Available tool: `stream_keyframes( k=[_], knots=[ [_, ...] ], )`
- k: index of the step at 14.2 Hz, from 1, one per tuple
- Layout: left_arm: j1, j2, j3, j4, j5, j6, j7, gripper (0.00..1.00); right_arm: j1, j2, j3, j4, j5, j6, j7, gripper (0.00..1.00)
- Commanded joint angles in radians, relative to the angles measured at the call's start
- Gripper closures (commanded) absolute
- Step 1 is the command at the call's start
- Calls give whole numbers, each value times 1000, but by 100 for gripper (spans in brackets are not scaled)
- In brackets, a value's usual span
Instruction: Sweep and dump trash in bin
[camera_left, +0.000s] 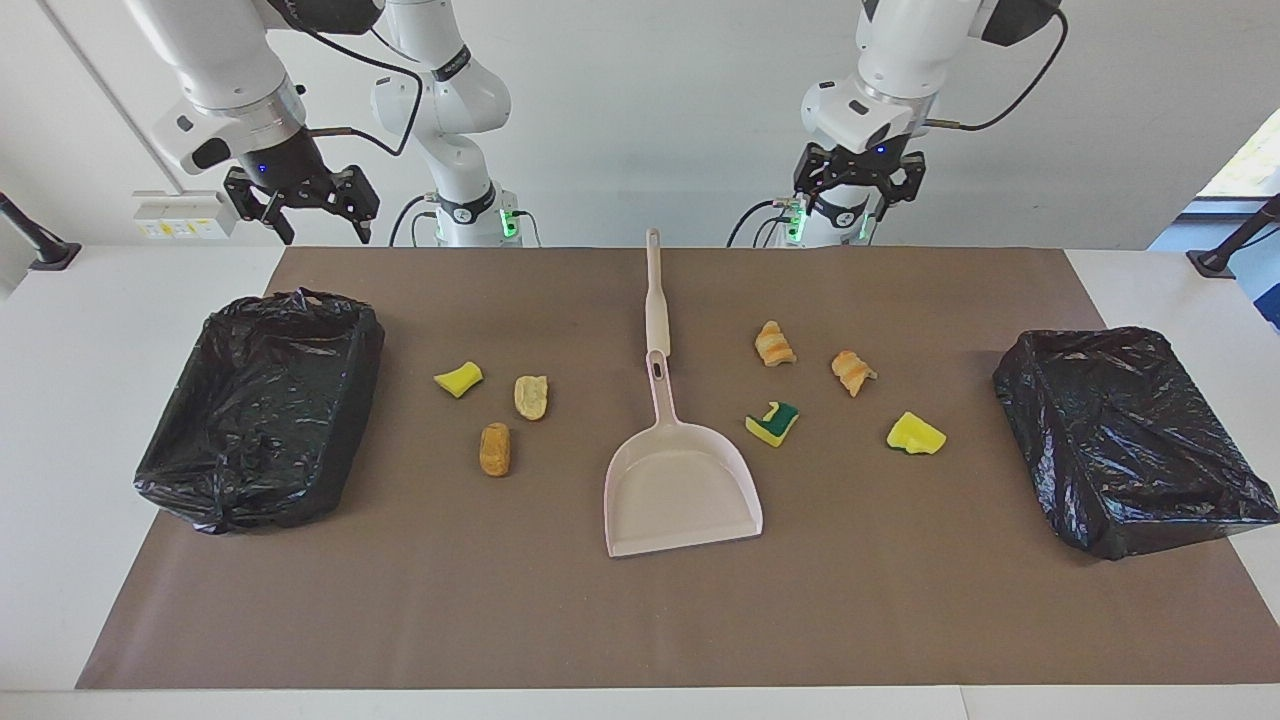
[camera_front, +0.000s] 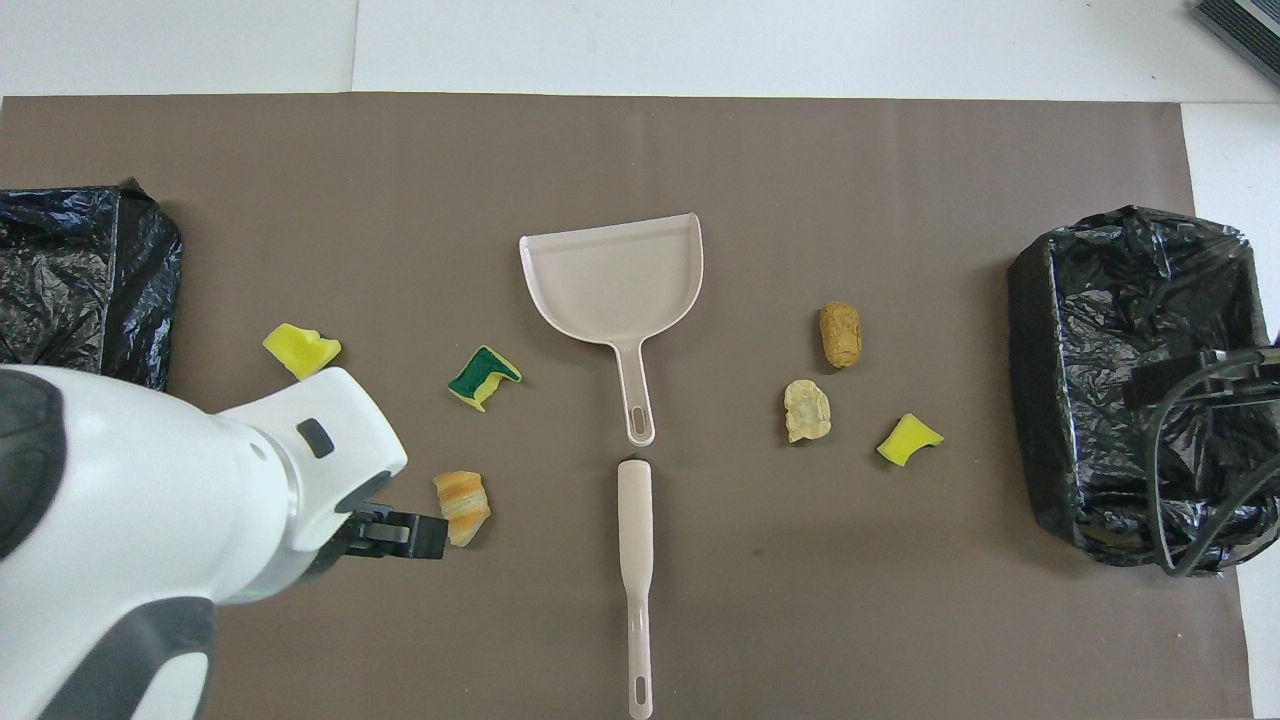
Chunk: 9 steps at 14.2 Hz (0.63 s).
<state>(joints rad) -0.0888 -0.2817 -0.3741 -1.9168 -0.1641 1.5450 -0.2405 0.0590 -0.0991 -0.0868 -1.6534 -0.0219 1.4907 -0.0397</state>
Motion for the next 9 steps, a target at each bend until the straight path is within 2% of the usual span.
stream_keyframes(
  k=[1,6,9],
  knots=[
    [0,-48,-98,-129,-58,97,-84,0,-7,-28,1,-36,16,17,9,0],
    [0,-37,-323,-275,-100,349,-334,0,-7,-25,-7,-26,-1,5,-14,0],
    [0,10,-475,-378,-101,519,-465,0,-10,-46,-7,-61,-4,13,-20,0]
  ],
)
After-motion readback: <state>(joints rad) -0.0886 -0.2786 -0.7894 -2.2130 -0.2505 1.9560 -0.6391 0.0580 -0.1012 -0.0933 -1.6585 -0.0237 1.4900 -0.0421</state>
